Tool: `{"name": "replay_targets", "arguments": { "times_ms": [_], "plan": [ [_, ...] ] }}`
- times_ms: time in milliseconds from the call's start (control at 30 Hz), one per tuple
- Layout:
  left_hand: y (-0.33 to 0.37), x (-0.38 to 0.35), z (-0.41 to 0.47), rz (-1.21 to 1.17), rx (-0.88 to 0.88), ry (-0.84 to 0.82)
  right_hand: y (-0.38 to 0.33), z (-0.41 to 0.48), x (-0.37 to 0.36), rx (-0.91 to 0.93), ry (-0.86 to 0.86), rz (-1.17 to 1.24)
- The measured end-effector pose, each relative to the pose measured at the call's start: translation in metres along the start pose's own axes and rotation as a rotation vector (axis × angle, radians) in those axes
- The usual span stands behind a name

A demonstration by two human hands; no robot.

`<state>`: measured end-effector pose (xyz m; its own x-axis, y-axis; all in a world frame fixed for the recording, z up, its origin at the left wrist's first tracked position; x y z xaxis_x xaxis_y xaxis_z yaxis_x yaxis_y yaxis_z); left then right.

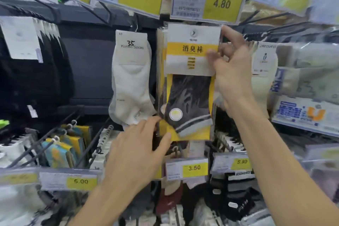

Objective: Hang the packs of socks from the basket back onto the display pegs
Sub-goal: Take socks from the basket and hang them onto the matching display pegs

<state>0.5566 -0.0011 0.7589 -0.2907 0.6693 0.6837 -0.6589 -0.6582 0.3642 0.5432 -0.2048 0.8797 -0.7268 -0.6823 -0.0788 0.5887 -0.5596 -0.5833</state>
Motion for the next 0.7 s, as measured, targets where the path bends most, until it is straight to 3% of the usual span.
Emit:
{"name": "replay_targets", "arguments": {
  "times_ms": [167, 267, 400, 467, 567, 700],
  "plan": [
    [-0.007, -0.004, 0.003, -0.079, -0.024, -0.016, -0.001, -0.005, -0.005, -0.03, -0.041, -0.152],
    [-0.01, -0.001, 0.001, -0.148, -0.096, 0.071, -0.009, -0.029, -0.001, -0.084, -0.02, -0.32],
    [-0.015, 0.008, -0.024, -0.451, -0.368, 0.329, -0.034, -0.117, 0.016, 0.05, 0.09, -0.417],
    [-0.006, 0.0, -0.051, -0.618, -0.503, 0.327, -0.046, -0.181, 0.026, 0.082, 0.067, -0.39],
    [0.015, -0.036, -0.12, -0.832, -0.528, 0.062, -0.047, -0.289, 0.044, -0.052, 0.027, -0.457],
    [0.015, -0.108, -0.26, -0.828, -0.299, -0.62, -0.031, -0.457, 0.093, -0.622, 0.154, -0.661]
  ]
}}
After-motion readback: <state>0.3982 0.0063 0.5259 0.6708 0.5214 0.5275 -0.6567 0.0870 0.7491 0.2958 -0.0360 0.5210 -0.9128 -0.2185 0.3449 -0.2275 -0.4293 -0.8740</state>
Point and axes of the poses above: each hand's wrist, its own z-axis towards the middle knuckle, its own x-axis out of the back of the hand, y = z × x, the point moved 1 cm from there along z, towards the middle knuckle, and after that the axes turned 4 degrees about y, right-handed, at the moved point
